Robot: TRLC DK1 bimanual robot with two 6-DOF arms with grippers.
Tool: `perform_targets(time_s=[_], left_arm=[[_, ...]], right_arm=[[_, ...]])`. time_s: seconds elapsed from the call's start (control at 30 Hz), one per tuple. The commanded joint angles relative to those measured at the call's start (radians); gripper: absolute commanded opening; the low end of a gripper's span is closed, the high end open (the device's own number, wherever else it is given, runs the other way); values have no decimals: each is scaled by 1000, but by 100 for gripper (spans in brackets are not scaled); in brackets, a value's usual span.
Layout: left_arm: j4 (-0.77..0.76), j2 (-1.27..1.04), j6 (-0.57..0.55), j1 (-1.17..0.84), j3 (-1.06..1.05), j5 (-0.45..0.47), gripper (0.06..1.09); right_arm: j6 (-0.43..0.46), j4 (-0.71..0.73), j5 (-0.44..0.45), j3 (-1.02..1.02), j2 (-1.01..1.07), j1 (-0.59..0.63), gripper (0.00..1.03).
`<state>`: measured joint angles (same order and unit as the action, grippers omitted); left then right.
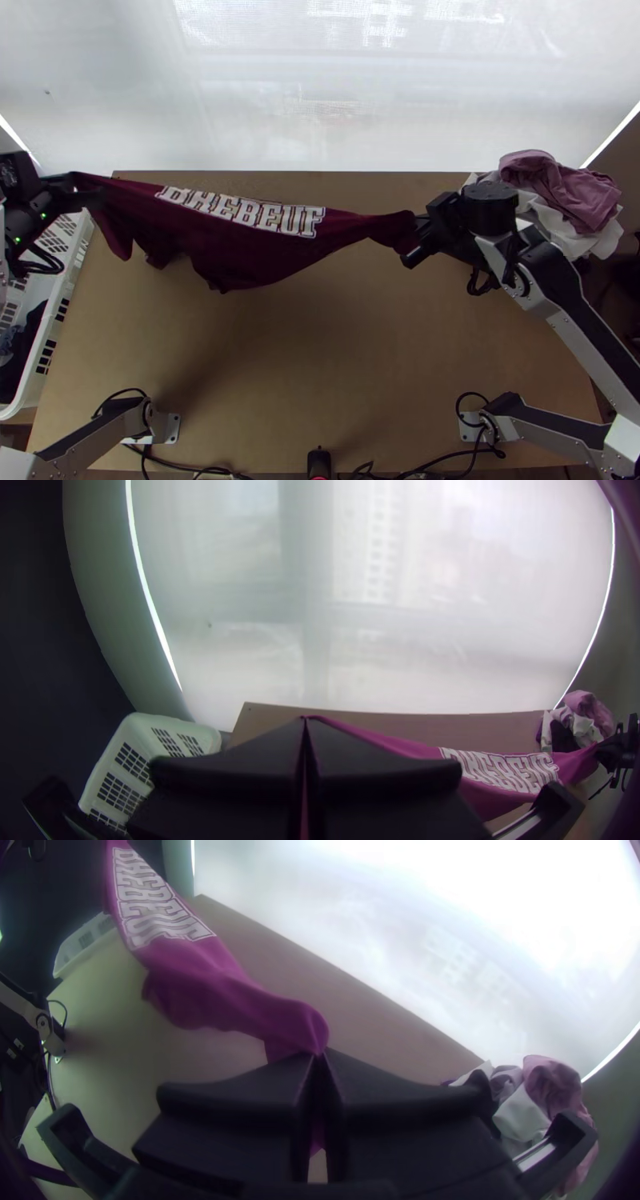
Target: Fold the t-shirt
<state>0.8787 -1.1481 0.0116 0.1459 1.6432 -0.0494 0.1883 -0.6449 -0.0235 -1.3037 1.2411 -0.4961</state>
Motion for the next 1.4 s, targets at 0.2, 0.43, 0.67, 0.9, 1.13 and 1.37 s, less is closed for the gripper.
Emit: perform_targets(time_s=[0.2,0.43,0.67,0.9,1.13,1.37], left_arm=[[-24,-47,-4,-35,331,-1,9],[-24,-44,-1,-9,449,-4,9],[-47,-36,-5,112,524,-4,9],[-72,-44,-9,205,524,-3,9],[-170,-137,-47,231,512,-1,9],[-273,-338,-82,150,504,-1,9]], right_arm=[[-1,27,62,-272,-3,37,3],[2,51,151,-315,-46,-38,3],[10,44,198,-338,-52,-153,3],[53,24,223,-356,-25,-302,3],[62,8,226,-393,67,-421,3],[60,22,226,-315,120,-407,3]])
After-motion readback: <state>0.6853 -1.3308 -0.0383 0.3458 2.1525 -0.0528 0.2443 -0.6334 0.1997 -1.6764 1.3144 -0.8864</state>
